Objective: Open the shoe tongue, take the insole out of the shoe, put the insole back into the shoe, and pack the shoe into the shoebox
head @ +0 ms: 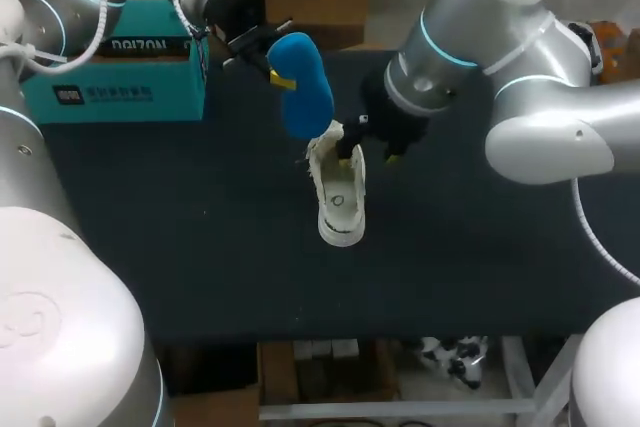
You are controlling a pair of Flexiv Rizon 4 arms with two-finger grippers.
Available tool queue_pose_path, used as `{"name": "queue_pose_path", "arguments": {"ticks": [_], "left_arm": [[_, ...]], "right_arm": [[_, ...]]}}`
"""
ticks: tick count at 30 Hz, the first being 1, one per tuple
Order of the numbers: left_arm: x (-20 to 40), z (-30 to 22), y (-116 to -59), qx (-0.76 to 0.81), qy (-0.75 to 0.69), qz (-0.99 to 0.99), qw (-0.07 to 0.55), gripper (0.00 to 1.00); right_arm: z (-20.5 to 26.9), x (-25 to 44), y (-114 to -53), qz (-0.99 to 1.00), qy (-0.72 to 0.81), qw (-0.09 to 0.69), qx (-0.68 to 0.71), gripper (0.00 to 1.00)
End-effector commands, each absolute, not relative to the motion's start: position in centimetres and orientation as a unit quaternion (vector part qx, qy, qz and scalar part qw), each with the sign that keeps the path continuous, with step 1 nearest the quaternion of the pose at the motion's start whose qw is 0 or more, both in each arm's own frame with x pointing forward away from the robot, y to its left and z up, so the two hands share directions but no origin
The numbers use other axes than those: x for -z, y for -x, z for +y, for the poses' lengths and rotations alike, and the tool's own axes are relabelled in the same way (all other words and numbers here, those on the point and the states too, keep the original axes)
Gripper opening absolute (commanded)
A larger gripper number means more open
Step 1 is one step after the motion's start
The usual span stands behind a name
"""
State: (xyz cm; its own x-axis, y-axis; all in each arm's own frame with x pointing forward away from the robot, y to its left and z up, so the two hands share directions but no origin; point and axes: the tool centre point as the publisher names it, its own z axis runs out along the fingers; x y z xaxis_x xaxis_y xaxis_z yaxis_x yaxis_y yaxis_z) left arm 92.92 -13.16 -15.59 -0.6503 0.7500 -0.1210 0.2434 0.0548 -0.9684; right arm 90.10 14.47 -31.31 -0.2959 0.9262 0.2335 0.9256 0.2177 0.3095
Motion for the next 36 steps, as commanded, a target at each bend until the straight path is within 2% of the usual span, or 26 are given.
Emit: {"name": "queue_pose_path", "arguments": {"ticks": [1, 11, 18, 29, 34, 36], "left_arm": [[15.9, -13.2, -93.8, -0.577, 0.382, -0.677, 0.249, 0.00], [15.9, -13.2, -93.8, -0.577, 0.382, -0.677, 0.249, 0.00], [16.8, -15.5, -90.4, -0.593, 0.376, -0.667, 0.249, 0.00], [16.6, -17.8, -87.6, -0.603, 0.365, -0.665, 0.245, 0.00], [16.8, -18.1, -86.6, -0.601, 0.371, -0.666, 0.240, 0.00], [16.9, -18.2, -86.0, -0.596, 0.377, -0.669, 0.235, 0.00]], "right_arm": [[14.2, 30.8, -90.1, 0.782, -0.593, -0.003, -0.193, 1.00], [14.2, 30.8, -90.1, 0.782, -0.593, -0.003, -0.193, 1.00], [9.1, 29.1, -86.9, 0.771, -0.586, -0.004, -0.248, 1.00], [6.6, 28.9, -84.9, 0.769, -0.543, -0.014, -0.336, 1.00], [6.6, 29.1, -85.1, 0.725, -0.589, -0.060, -0.352, 1.00], [6.3, 29.4, -85.3, 0.673, -0.642, -0.113, -0.350, 1.00]]}}
